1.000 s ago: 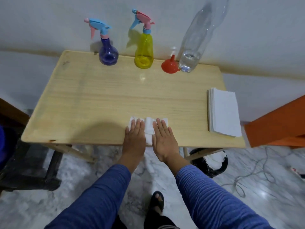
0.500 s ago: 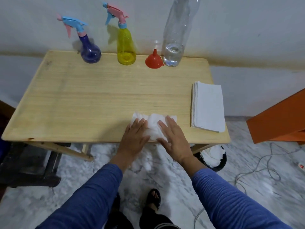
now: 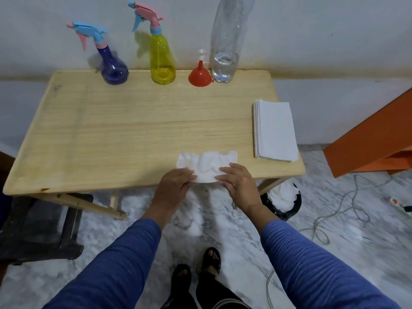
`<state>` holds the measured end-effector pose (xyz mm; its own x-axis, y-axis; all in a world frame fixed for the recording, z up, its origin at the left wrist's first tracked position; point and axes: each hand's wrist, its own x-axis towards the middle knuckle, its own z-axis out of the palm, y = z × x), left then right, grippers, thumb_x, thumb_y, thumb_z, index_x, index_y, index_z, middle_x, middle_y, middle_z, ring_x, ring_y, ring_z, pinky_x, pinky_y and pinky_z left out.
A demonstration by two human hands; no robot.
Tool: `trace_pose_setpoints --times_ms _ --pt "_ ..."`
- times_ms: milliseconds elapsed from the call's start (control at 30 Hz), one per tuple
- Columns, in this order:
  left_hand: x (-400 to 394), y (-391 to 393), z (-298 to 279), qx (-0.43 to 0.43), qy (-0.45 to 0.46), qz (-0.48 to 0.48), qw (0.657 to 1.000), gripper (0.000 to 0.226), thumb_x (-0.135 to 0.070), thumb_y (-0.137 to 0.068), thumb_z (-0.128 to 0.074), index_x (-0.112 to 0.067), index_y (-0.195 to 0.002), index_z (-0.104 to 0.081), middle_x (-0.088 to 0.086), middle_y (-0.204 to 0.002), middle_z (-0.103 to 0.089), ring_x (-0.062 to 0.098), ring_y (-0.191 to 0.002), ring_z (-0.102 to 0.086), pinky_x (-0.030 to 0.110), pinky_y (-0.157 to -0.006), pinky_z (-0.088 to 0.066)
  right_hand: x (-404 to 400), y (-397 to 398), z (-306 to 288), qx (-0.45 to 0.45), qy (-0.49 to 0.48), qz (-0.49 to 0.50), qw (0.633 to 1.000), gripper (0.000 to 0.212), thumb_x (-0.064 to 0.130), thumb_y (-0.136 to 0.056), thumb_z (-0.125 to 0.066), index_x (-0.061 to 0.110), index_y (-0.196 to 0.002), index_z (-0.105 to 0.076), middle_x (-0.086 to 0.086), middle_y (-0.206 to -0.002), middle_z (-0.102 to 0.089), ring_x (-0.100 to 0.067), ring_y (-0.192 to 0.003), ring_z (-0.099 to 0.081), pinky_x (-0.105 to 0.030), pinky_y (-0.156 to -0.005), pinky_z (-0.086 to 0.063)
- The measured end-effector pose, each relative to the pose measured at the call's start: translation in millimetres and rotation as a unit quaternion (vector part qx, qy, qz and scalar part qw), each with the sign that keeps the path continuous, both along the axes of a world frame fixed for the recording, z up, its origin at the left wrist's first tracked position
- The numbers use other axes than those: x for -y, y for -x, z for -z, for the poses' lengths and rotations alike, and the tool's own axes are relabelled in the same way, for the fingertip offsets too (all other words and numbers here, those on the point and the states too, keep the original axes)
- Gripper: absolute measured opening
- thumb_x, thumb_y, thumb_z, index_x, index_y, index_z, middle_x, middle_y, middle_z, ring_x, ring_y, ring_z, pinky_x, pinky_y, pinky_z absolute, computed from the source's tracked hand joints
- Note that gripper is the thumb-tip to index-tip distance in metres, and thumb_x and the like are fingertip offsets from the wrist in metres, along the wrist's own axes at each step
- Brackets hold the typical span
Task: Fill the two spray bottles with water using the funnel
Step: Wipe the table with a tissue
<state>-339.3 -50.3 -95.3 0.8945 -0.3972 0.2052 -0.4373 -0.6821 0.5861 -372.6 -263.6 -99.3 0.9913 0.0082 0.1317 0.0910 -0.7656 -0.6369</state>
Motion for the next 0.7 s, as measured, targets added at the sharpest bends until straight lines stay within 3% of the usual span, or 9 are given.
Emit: trace_pose_setpoints --times_ms 67,133,167,233,300,433,533,600,700 --pt "-4.0 1.4 -7.0 -0.012 0.003 0.0 1.0 0.025 -0.027 -0.08 -0.056 -0.01 -0.082 -0.075 0.007 -0.086 -0.074 0.027 -0.081 -0.069 0.035 -0.074 -0.054 -3.0 6.1 -12.2 -0.022 -0.035 0.036 0.998 0.01 0.014 -0.082 -0.069 0.014 -0.088 -0.077 -0.003 -0.106 -0.071 -0.026 -0.114 -0.051 -0.024 -0.099 -0.039" --pt "-7.4 4.3 -12.7 -0.013 0.014 0.002 1.0 0.032 -0.034 -0.081 -0.05 -0.015 -0.08 -0.075 0.002 -0.08 -0.074 0.024 -0.073 -0.068 0.033 -0.067 -0.055 -5.0 13.5 -28.1 -0.058 -0.105 0.093 0.988 0.009 0.015 -0.082 -0.069 0.014 -0.088 -0.076 -0.003 -0.106 -0.07 -0.015 -0.111 -0.048 -0.002 -0.091 -0.03" --pt "-8.1 5.6 -16.6 -0.014 0.031 0.001 0.999 0.031 -0.036 -0.081 -0.051 -0.017 -0.081 -0.075 -0.001 -0.078 -0.073 0.021 -0.071 -0.067 0.033 -0.066 -0.054 -5.0 16.6 -35.8 -0.07 -0.135 0.121 0.981 0.009 0.018 -0.082 -0.071 0.015 -0.088 -0.076 -0.003 -0.104 -0.07 -0.011 -0.107 -0.048 0.002 -0.087 -0.03" --pt "-6.1 6.7 -30.9 -0.061 0.064 -0.011 0.996 0.023 -0.035 -0.083 -0.059 -0.02 -0.086 -0.075 -0.006 -0.081 -0.072 0.012 -0.075 -0.062 0.028 -0.07 -0.049 -3.2 22.2 -51.9 -0.085 -0.16 0.149 0.972 0.011 0.024 -0.081 -0.072 0.018 -0.088 -0.076 -0.002 -0.1 -0.07 -0.008 -0.101 -0.052 -0.003 -0.085 -0.035" --pt "0.8 4.3 -47.3 -0.103 0.08 -0.023 0.991 0.012 -0.028 -0.083 -0.067 -0.022 -0.089 -0.075 -0.01 -0.085 -0.069 0.007 -0.081 -0.058 0.02 -0.074 -0.042 0.4 27.2 -71.0 -0.088 -0.17 0.159 0.969 0.013 0.026 -0.081 -0.072 0.017 -0.089 -0.075 0.0 -0.096 -0.071 -0.009 -0.097 -0.058 -0.016 -0.087 -0.042" --pt "32.1 -2.4 -83.0 -0.081 0.115 0.022 0.99 0.006 -0.022 -0.08 -0.072 -0.02 -0.085 -0.075 -0.005 -0.086 -0.071 0.009 -0.081 -0.059 0.003 -0.069 -0.034 15.0 38.2 -112.7 -0.06 -0.183 0.199 0.961 0.013 0.021 -0.081 -0.072 0.012 -0.09 -0.075 0.005 -0.087 -0.07 0.002 -0.082 -0.058 -0.005 -0.073 -0.039" --pt "65.3 -2.5 -111.9 -0.075 0.132 0.062 0.986 0.006 -0.021 -0.08 -0.071 -0.02 -0.084 -0.075 -0.005 -0.086 -0.071 0.009 -0.08 -0.058 0.012 -0.07 -0.038 36.0 47.2 -139.0 -0.025 -0.167 0.229 0.959 0.013 0.015 -0.081 -0.072 0.007 -0.09 -0.074 0.005 -0.083 -0.067 0.006 -0.075 -0.056 0.0 -0.069 -0.039" --pt "89.0 -1.2 -127.8 -0.072 0.136 0.089 0.984 0.007 -0.023 -0.081 -0.071 -0.02 -0.085 -0.075 -0.005 -0.086 -0.071 0.011 -0.082 -0.059 0.021 -0.072 -0.04 54.6 53.7 -155.5 -0.005 -0.159 0.249 0.955 0.013 0.014 -0.081 -0.072 0.005 -0.09 -0.074 0.002 -0.083 -0.067 -0.002 -0.075 -0.059 -0.004 -0.067 -0.04" --pt "127.3 0.9 -145.1 -0.063 0.146 0.116 0.98 0.007 -0.022 -0.08 -0.071 -0.018 -0.084 -0.075 -0.005 -0.084 -0.07 0.012 -0.083 -0.059 0.021 -0.073 -0.04 85.5 65.7 -174.9 0.023 -0.145 0.281 0.948 0.015 0.014 -0.081 -0.071 0.004 -0.092 -0.074 0.002 -0.082 -0.067 -0.006 -0.078 -0.059 -0.003 -0.065 -0.04"
